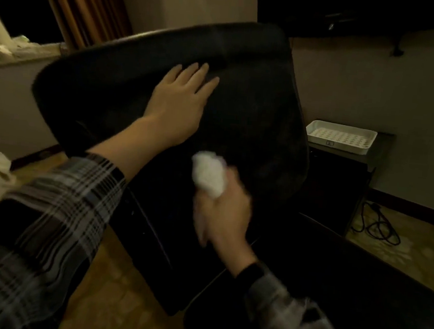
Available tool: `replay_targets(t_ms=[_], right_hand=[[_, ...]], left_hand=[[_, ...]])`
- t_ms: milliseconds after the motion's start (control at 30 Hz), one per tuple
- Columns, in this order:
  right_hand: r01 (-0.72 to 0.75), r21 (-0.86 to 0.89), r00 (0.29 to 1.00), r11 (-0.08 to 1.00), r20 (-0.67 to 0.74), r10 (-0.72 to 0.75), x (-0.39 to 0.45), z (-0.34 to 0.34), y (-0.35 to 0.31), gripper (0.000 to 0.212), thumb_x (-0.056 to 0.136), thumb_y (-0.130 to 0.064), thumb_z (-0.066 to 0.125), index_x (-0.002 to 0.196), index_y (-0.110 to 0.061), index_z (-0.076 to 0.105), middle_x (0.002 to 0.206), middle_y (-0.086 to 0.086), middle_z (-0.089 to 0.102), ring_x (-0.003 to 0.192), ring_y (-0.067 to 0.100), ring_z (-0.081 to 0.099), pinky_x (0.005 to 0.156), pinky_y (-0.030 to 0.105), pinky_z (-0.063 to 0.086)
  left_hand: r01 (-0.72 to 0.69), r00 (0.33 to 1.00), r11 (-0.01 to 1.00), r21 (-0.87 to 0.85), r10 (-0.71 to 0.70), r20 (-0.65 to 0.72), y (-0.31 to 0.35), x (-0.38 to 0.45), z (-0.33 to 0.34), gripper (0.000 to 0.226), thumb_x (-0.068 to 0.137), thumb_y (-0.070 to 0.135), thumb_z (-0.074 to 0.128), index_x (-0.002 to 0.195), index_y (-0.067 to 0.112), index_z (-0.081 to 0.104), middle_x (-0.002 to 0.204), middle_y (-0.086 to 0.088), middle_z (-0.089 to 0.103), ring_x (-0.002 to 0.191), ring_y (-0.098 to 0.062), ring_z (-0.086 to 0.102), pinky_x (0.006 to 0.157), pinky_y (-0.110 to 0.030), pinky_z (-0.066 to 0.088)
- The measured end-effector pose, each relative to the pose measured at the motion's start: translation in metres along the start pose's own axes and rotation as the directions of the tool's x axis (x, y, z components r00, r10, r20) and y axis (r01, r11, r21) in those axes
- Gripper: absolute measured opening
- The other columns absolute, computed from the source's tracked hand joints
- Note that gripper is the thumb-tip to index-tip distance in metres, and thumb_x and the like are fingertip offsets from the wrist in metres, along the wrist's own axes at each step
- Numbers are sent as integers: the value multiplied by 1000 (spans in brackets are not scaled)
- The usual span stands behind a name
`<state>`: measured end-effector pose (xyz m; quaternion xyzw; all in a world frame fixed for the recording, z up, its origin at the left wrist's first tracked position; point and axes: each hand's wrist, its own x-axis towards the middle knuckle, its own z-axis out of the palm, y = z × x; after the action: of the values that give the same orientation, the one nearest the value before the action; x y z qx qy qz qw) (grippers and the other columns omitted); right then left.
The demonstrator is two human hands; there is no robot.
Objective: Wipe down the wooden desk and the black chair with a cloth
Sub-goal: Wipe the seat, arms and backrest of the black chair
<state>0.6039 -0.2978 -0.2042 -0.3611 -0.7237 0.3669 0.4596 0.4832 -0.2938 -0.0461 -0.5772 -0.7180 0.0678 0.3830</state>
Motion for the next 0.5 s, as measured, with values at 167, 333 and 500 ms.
replay_targets(t_ms=[167,333,500], right_hand=[[131,62,981,989,136,-139,-29,-3,-20,46,74,-56,43,110,-31,56,106,-6,67,96,14,63,73,21,44],[-202,32,976,979,-71,204,57,-8,-4,24,87,-42,55,102,-25,50,95,2,63,92,29,63,70,31,44],[8,-103,993,995,-116,-20,-3,15,-17,26,82,-36,56,104,-22,51,97,5,63,86,26,61,64,30,43]], left_hand=[[323,946,936,142,-323,-21,-5,-20,-5,61,98,47,19,150,15,16,156,-18,3,145,-30,1,113,-53,-8],[257,966,959,118,-257,-14,-11,-42,3,59,99,45,18,151,18,9,158,-12,2,145,-25,-3,114,-49,-8],[194,980,977,92,-189,-65,-6,-53,15,57,99,39,24,150,16,13,157,-12,13,145,-25,7,116,-47,1]])
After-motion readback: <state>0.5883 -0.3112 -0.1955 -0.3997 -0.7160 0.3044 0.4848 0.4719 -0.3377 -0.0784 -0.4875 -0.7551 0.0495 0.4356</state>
